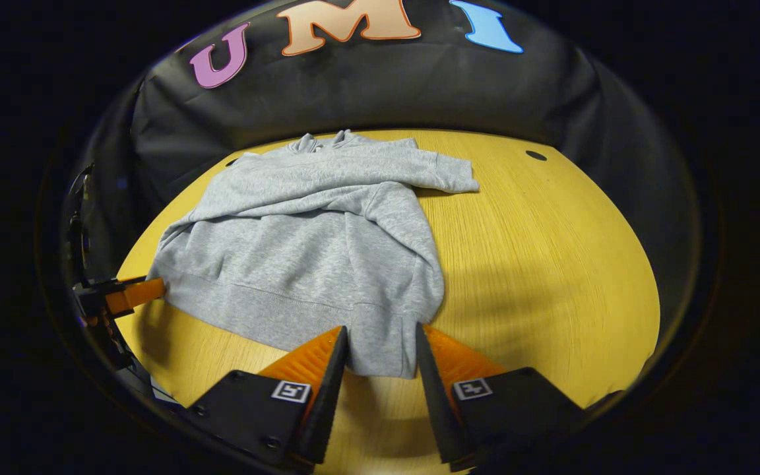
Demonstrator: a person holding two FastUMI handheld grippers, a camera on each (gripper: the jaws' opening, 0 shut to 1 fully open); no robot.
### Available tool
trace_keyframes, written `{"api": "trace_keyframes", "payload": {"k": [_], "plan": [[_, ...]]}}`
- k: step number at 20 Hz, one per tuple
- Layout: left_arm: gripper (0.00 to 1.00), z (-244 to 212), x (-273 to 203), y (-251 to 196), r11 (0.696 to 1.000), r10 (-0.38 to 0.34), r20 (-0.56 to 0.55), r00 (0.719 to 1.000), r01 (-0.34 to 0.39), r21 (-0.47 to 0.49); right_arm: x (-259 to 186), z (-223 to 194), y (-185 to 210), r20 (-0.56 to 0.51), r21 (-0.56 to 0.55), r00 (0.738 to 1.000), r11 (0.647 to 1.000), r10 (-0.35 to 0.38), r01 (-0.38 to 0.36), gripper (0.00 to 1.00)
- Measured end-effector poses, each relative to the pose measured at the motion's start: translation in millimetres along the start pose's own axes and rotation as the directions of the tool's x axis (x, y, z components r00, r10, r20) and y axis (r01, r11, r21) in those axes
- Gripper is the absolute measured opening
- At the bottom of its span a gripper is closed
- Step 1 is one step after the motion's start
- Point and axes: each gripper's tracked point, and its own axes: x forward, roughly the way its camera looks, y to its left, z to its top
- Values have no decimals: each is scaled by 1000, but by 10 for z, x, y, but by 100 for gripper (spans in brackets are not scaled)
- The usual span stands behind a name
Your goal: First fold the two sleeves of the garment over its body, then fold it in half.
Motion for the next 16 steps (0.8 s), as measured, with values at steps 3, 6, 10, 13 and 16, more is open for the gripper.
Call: {"api": "trace_keyframes", "payload": {"k": [3, 6, 10, 13, 16], "plan": [[16, 35, 26, -97, 999, -40, -5, 999, 40, 2, -13, -5, 68, -12, 24, 1000, 1000, 10, -10, 19], [2, 46, 37, -107, 999, -40, -23, 999, 40, 4, -8, -16, 95, -25, 22, 1000, 1000, 2, -1, 7], [0, 83, 8, -115, 997, -68, -79, 995, 64, -46, -74, 116, 95, 2, 53, 1000, 999, 2, -2, 3], [0, 290, -69, -183, 994, -88, -56, 994, 84, -75, -159, 335, 162, 46, 83, 998, 995, 46, -50, 3], [0, 727, -132, -247, 984, -121, 25, 992, 123, -127, -200, 705, 187, 110, 115, 992, 990, 64, -76, 3]]}}
